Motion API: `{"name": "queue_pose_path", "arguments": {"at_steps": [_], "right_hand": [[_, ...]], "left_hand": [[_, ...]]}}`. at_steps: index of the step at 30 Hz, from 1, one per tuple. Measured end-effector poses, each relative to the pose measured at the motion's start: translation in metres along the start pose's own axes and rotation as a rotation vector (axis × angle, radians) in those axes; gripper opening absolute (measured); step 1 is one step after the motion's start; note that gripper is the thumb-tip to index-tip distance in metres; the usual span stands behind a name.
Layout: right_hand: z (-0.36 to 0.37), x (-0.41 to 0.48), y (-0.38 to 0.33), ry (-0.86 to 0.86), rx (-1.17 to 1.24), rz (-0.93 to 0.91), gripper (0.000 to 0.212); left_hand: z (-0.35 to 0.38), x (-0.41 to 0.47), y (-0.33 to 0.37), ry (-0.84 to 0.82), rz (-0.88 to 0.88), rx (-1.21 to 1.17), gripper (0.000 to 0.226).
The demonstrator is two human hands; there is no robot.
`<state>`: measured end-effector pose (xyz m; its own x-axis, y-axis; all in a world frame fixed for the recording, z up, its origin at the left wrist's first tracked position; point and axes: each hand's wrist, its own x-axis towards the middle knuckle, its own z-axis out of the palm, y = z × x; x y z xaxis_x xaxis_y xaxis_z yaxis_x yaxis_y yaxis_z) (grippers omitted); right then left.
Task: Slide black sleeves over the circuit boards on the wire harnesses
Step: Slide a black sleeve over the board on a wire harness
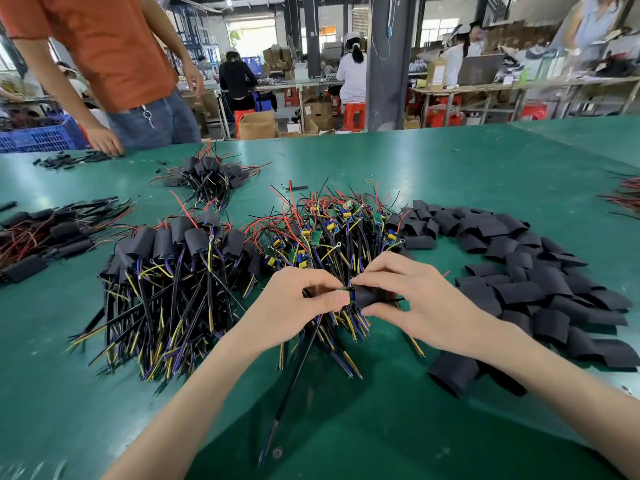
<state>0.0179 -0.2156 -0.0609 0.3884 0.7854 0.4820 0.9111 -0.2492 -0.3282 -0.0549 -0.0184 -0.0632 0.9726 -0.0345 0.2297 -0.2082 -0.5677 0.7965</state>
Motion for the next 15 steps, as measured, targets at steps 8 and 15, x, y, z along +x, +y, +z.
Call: {"name": "queue_pose_path", "arguments": {"at_steps": [8, 15], "right_hand": [[-0.0028, 0.0001, 0.0017, -0.118, 0.002, 0.002, 0.038], [0.0061, -0.0022, -0.0024, -0.083, -0.081, -0.011, 0.032]], "left_hand": [[0.004, -0.0022, 0.002, 0.051, 0.018, 0.157, 0.006], [0.0069, -0.0012, 0.0031, 0.036, -0.06, 0.08, 0.008]]}}
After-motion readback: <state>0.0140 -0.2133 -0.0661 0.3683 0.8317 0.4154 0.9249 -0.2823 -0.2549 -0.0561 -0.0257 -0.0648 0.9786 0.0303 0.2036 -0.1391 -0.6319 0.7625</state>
